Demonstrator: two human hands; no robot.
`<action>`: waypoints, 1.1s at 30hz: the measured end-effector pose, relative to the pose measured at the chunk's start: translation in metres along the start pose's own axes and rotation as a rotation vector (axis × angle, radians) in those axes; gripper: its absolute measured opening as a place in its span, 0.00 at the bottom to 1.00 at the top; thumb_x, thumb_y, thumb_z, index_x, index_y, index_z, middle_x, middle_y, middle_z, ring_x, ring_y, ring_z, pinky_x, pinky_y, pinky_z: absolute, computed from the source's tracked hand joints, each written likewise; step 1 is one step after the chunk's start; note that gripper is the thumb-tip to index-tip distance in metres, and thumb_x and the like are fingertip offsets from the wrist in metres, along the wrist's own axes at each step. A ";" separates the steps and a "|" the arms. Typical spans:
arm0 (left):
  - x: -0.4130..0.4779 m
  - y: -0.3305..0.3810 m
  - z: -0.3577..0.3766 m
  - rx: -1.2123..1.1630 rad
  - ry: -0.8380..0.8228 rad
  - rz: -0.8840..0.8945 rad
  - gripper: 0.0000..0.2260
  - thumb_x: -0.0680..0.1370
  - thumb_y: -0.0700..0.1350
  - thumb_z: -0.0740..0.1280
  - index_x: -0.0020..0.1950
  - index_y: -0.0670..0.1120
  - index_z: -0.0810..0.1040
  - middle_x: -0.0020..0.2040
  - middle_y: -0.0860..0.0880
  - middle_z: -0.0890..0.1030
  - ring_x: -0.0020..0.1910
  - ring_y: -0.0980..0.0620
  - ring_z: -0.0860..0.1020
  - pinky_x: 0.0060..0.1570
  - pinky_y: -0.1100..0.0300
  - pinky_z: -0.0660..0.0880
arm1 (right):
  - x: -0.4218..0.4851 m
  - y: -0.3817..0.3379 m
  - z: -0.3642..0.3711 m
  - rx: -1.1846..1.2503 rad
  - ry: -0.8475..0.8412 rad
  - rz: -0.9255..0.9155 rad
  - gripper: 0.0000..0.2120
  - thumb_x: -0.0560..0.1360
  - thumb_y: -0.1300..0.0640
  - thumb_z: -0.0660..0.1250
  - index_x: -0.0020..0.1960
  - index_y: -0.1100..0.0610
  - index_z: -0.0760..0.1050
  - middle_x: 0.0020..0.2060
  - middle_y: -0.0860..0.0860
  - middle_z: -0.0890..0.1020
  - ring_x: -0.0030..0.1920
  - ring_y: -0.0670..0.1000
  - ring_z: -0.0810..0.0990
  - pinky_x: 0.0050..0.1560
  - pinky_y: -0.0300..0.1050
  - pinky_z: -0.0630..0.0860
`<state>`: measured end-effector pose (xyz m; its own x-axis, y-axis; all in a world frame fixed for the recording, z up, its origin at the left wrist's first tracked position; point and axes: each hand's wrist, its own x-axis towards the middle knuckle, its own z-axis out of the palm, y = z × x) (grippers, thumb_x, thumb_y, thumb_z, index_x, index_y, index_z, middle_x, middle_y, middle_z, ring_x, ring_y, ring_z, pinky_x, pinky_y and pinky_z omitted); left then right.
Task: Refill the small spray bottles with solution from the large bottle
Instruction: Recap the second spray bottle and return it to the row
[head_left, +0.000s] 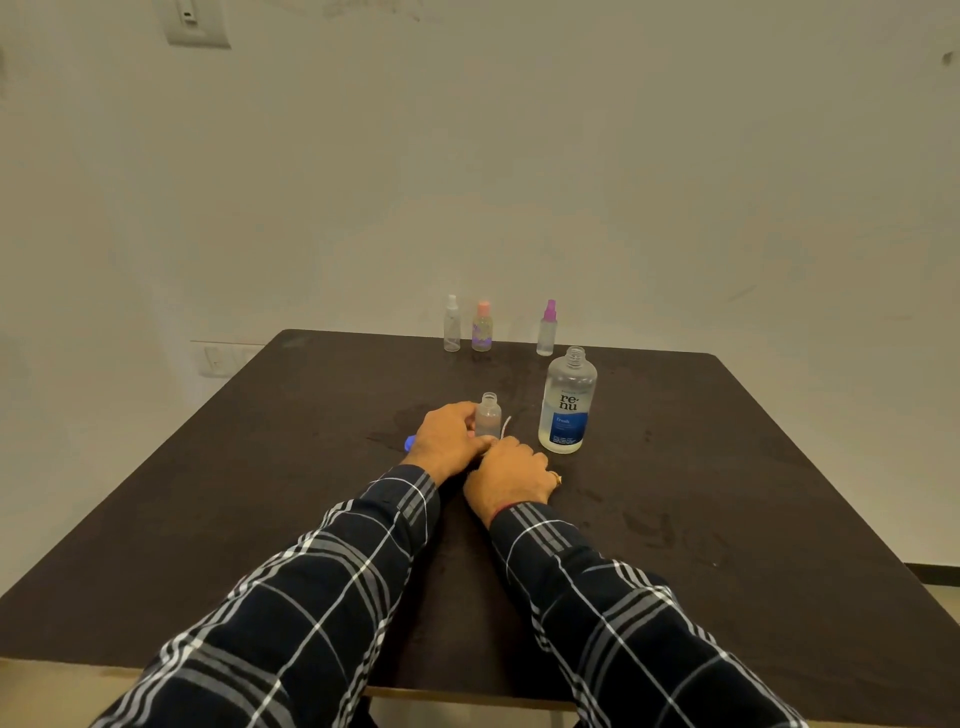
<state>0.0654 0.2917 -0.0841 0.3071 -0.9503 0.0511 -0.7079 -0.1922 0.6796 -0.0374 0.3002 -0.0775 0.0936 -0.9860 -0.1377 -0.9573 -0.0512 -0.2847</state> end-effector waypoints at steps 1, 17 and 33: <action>0.000 0.001 0.000 0.004 0.001 0.000 0.21 0.75 0.49 0.75 0.67 0.48 0.77 0.59 0.48 0.82 0.57 0.50 0.80 0.61 0.53 0.76 | 0.000 0.003 -0.002 0.013 0.002 0.003 0.28 0.76 0.47 0.69 0.71 0.58 0.67 0.66 0.56 0.74 0.67 0.58 0.71 0.63 0.58 0.70; -0.005 0.010 -0.004 0.016 -0.044 -0.045 0.24 0.77 0.49 0.73 0.71 0.48 0.73 0.64 0.47 0.80 0.62 0.48 0.78 0.65 0.52 0.73 | 0.010 0.061 -0.040 0.540 0.429 -0.282 0.13 0.83 0.60 0.58 0.66 0.57 0.68 0.59 0.53 0.73 0.57 0.54 0.76 0.58 0.46 0.72; -0.005 0.010 -0.003 0.030 -0.038 -0.045 0.23 0.77 0.49 0.73 0.70 0.47 0.74 0.63 0.47 0.80 0.60 0.48 0.78 0.62 0.54 0.73 | 0.023 0.056 -0.036 0.607 0.567 -0.506 0.16 0.79 0.65 0.60 0.66 0.56 0.70 0.55 0.48 0.71 0.53 0.47 0.72 0.57 0.40 0.69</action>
<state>0.0590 0.2952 -0.0753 0.3148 -0.9491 -0.0071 -0.7132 -0.2415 0.6580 -0.0985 0.2691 -0.0622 0.1578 -0.8080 0.5677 -0.5211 -0.5564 -0.6472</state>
